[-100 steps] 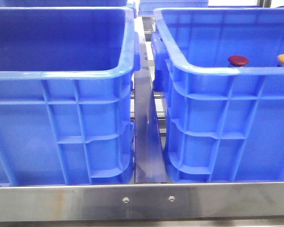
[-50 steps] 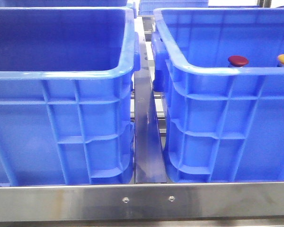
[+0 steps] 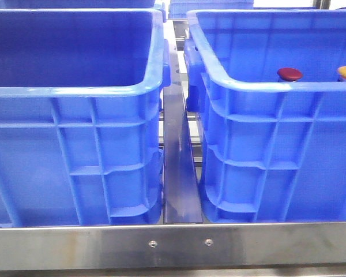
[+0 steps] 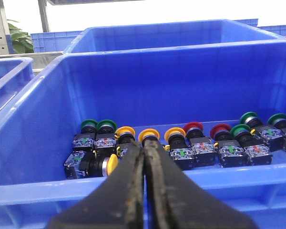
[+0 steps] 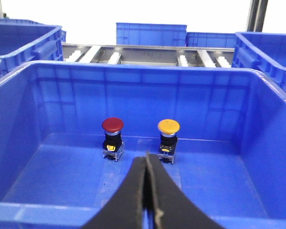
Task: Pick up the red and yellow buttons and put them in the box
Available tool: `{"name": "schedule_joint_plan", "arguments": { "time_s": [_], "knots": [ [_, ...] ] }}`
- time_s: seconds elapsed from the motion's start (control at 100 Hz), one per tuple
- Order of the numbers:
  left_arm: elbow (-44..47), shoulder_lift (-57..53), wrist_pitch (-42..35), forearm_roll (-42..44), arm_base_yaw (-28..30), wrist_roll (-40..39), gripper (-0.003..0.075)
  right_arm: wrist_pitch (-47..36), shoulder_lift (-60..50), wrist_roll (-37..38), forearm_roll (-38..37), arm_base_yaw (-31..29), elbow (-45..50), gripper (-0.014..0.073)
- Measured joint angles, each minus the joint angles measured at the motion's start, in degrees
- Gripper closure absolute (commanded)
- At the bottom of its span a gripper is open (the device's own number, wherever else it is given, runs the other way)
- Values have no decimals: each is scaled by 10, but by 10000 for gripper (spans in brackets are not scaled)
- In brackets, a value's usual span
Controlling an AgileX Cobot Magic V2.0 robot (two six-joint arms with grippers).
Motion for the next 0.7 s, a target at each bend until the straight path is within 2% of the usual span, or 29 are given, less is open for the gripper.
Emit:
{"name": "schedule_joint_plan", "arguments": {
  "time_s": [0.13, 0.29, 0.7],
  "knots": [
    [0, 0, 0, 0, 0, 0, 739, -8, -50, 7, 0, 0, 34, 681],
    [0, 0, 0, 0, 0, 0, 739, -31, -58, 18, 0, 0, 67, 681],
    [0, 0, 0, 0, 0, 0, 739, -67, -59, 22, -1, 0, 72, 681]
  ]
}}
